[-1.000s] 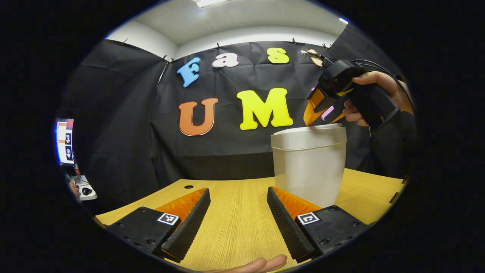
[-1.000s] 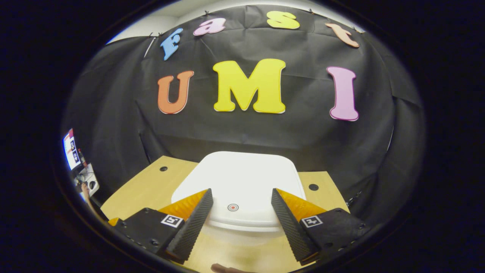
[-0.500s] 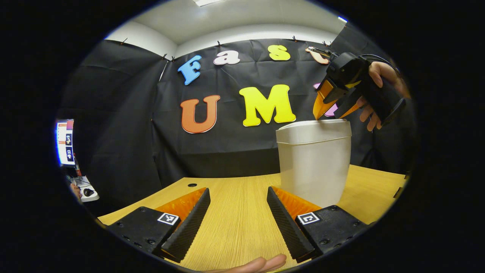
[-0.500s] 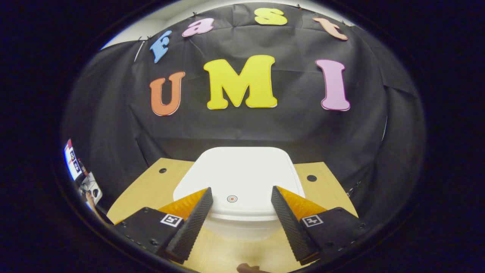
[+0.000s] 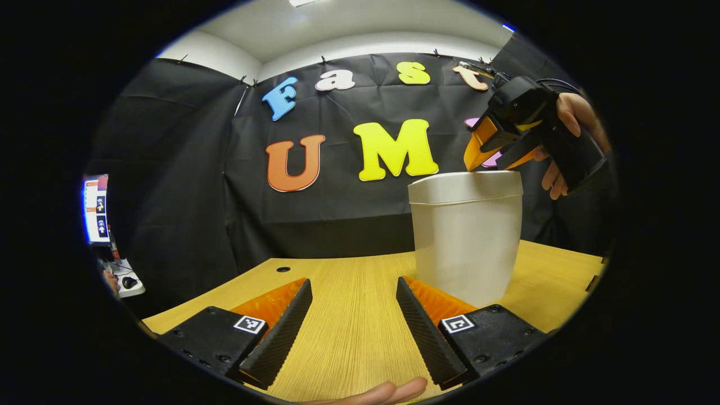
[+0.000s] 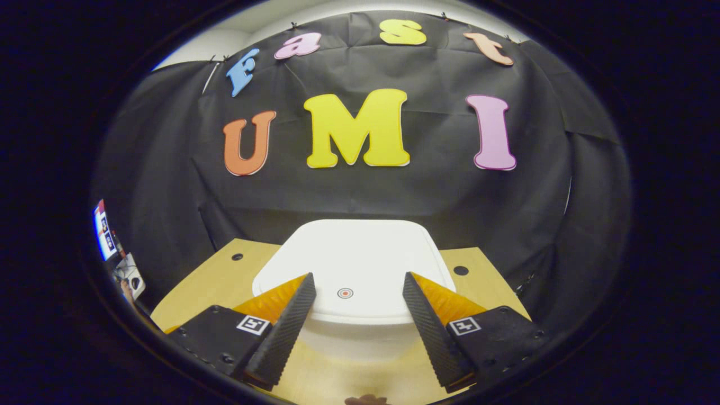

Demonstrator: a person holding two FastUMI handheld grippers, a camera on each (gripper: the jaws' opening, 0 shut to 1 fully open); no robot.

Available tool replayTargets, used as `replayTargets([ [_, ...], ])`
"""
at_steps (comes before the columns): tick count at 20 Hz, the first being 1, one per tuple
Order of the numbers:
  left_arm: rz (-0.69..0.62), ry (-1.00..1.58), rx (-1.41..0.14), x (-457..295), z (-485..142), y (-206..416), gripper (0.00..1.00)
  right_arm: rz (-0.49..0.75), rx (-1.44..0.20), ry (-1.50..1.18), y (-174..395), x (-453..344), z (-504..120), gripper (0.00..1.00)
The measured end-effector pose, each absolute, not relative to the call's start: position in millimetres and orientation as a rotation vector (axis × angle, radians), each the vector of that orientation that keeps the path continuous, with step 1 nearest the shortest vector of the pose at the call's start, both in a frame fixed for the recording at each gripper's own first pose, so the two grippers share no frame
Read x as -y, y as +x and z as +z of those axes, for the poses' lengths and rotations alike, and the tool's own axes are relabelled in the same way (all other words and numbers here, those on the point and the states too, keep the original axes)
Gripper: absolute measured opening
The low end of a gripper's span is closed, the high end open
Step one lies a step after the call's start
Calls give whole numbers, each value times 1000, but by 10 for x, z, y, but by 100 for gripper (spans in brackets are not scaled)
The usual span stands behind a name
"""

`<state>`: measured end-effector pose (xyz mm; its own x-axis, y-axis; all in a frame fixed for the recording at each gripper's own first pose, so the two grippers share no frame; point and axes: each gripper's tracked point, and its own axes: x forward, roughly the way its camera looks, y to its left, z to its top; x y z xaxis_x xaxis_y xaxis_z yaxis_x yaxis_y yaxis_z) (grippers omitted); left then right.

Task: Press the lid of the desktop garbage bin to open it, pick up the crumpled paper on the desktop and throw it into the bin, then pick up the pop can on the desktop and drop it into the bin, and finally close the garbage bin lid.

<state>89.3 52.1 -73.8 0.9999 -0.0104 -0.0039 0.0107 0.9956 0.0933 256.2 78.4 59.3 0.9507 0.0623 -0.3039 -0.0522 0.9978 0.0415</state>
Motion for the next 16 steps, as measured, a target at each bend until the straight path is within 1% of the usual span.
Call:
replayTargets([
  [3,-8,127,-2,-500,-727,888,97,26,-199,27,2522,-800,650,98],
  [5,4,139,-1,-536,-715,865,95,21,-149,4,2329,-747,607,97],
  [7,4,130,1,-531,-701,851,95,1,-119,2,2140,-623,602,99],
  [8,5,129,1,-503,-689,853,95,10,-96,19,2020,-614,516,96],
  [9,6,134,-3,-488,-698,836,95,43,-94,18,1862,-637,408,98],
  [10,6,136,-3,-466,-694,840,95,68,-82,10,1731,-646,348,96],
  [11,4,133,-4,-435,-692,838,95,77,-58,-7,1561,-586,290,97],
  [13,-11,120,-9,-343,-704,848,95,70,-7,-19,1261,-441,169,98],
  [14,-15,121,-5,-294,-688,823,95,41,27,-16,978,-267,19,98],
  [15,31,127,19,-363,-596,793,95,32,50,-22,750,-169,-104,98],
  [16,48,122,32,-378,-545,774,95,20,46,-16,602,-65,-223,95],
])
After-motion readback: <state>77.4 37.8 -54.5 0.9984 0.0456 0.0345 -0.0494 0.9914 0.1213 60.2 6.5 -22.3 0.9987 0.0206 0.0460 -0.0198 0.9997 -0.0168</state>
